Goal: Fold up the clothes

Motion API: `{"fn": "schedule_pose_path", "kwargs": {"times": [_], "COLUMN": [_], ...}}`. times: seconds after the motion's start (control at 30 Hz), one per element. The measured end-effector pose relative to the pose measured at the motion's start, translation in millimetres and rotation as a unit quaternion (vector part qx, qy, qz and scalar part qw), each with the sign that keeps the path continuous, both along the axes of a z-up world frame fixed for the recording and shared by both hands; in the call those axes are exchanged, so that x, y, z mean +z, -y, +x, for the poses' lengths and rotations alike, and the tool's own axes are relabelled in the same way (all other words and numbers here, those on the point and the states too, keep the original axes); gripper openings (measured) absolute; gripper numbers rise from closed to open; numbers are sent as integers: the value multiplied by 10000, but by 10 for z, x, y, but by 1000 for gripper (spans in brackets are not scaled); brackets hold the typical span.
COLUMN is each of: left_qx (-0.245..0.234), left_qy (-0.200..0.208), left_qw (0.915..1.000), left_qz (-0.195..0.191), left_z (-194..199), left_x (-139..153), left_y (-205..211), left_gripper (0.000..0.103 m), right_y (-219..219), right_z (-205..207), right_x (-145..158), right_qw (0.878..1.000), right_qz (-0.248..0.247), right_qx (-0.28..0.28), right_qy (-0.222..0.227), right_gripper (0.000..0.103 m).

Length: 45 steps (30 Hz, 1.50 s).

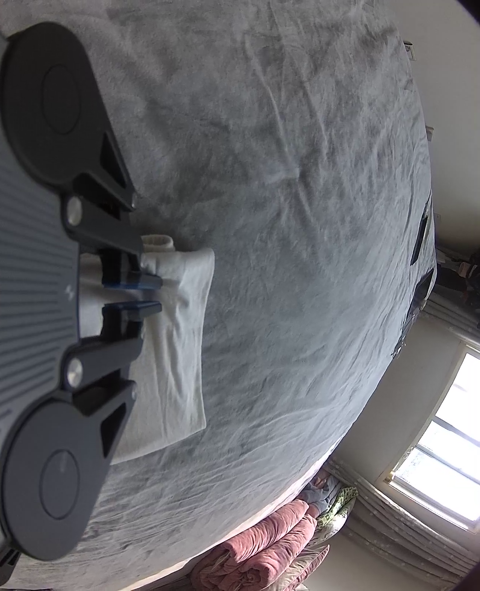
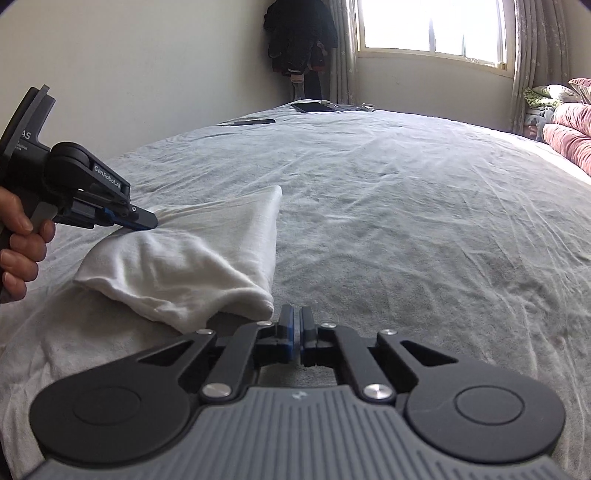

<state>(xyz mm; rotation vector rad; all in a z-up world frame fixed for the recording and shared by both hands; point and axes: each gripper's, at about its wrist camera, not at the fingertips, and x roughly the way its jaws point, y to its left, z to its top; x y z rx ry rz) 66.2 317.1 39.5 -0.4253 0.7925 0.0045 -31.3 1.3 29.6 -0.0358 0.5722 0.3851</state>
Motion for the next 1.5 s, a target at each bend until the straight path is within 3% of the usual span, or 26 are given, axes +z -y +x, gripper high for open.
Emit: {"fn": "schedule_pose_path", "kwargs": {"times": [0.13,0.33,0.47,0.63,0.77,1.0,1.07,1.17,1.37,1.43,1.5], "left_qx": [132,-118,-211,-240,-212,-77,-61,-67,-55,90,278], "left_qy": [85,307,-37,-90,-151,-254,-277,-315,-336,-274,-179], "left_qw": [9998,9987,9982,9976,9982,9995,9995,9994,9994,9996,9994], "left_qz": [-102,390,563,650,535,146,145,160,51,-50,-89], "left_z": [-69,-146,-235,-381,-415,-448,-461,-475,-474,-482,-479], "left_x": [94,190,51,13,37,30,24,30,66,106,158], "left_y": [-57,121,183,230,248,134,139,157,110,40,-30], "left_gripper": [9,13,15,15,15,15,15,15,16,20,38], "right_y": [92,-199,-436,-348,-364,-426,-477,-484,-465,-435,-450], "right_z": [49,291,471,564,729,1189,1256,1354,1368,1385,1428], "right_x": [110,60,-21,41,186,118,75,21,55,98,125], "right_qw": [9994,9974,9939,9925,9948,9897,9916,9916,9923,9919,9918], "right_qz": [341,350,241,499,512,772,570,617,685,842,872], "right_qx": [53,575,930,938,772,886,850,724,719,671,660], "right_qy": [93,-241,-539,-608,-428,-823,-793,-875,-744,-668,-656], "right_gripper": [5,7,7,5,17,17,17,26,26,26,26]}}
